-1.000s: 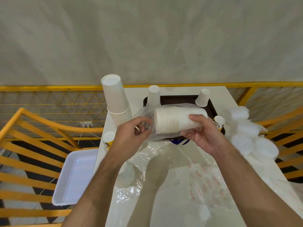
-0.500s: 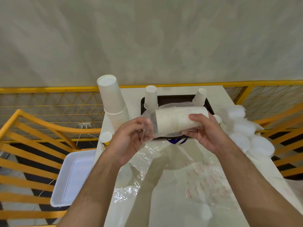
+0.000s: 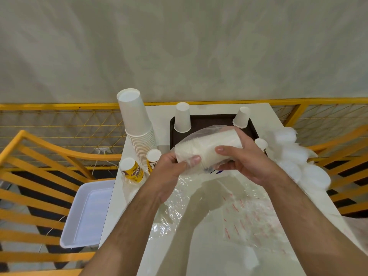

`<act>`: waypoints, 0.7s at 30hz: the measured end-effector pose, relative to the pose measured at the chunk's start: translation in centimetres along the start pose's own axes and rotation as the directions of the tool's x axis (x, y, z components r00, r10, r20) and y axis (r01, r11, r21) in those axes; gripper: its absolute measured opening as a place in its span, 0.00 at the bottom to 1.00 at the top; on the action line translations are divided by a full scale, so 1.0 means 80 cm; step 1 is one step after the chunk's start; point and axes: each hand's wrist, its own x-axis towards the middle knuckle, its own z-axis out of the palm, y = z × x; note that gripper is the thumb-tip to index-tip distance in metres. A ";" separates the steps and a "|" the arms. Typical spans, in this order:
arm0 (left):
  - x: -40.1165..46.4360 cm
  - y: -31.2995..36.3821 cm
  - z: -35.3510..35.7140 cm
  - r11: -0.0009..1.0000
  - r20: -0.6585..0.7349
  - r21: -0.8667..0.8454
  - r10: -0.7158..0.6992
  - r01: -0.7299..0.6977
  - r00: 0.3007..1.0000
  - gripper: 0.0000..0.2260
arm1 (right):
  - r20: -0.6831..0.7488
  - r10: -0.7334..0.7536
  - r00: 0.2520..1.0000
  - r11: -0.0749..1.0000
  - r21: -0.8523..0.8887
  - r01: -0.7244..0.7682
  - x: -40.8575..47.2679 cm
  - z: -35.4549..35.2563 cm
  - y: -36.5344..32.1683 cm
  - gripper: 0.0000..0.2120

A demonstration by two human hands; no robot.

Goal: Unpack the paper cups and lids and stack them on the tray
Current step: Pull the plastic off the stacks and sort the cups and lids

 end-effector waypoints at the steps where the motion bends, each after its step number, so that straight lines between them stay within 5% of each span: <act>1: -0.001 -0.002 0.000 1.000 -0.004 -0.014 -0.007 0.007 1.000 0.18 | 0.004 -0.010 1.000 1.000 -0.011 0.010 -0.001 -0.001 -0.002 0.27; 8: -0.012 -0.020 -0.009 0.974 -0.072 -0.227 -0.043 0.026 0.996 0.12 | -0.142 -0.087 0.986 0.984 0.142 0.107 0.004 -0.007 -0.016 0.04; 11: -0.015 -0.027 -0.018 0.927 -0.120 -0.371 -0.102 0.051 0.987 0.17 | -0.311 -0.108 0.944 0.948 0.252 0.192 0.009 -0.019 -0.022 0.03; 13: -0.017 -0.034 -0.022 0.899 -0.160 -0.435 -0.140 0.058 0.977 0.18 | -0.358 -0.110 0.927 0.971 0.160 0.177 0.012 -0.023 -0.023 0.03; 17: -0.016 -0.042 -0.021 0.904 -0.199 -0.426 -0.124 0.028 0.972 0.17 | -0.131 0.133 0.982 0.980 -0.128 -0.150 0.016 -0.006 -0.007 0.15; 21: -0.014 -0.044 -0.016 0.914 -0.228 -0.406 -0.085 -0.016 0.970 0.17 | -0.073 0.237 0.969 0.966 -0.088 -0.243 0.020 0.016 0.007 0.14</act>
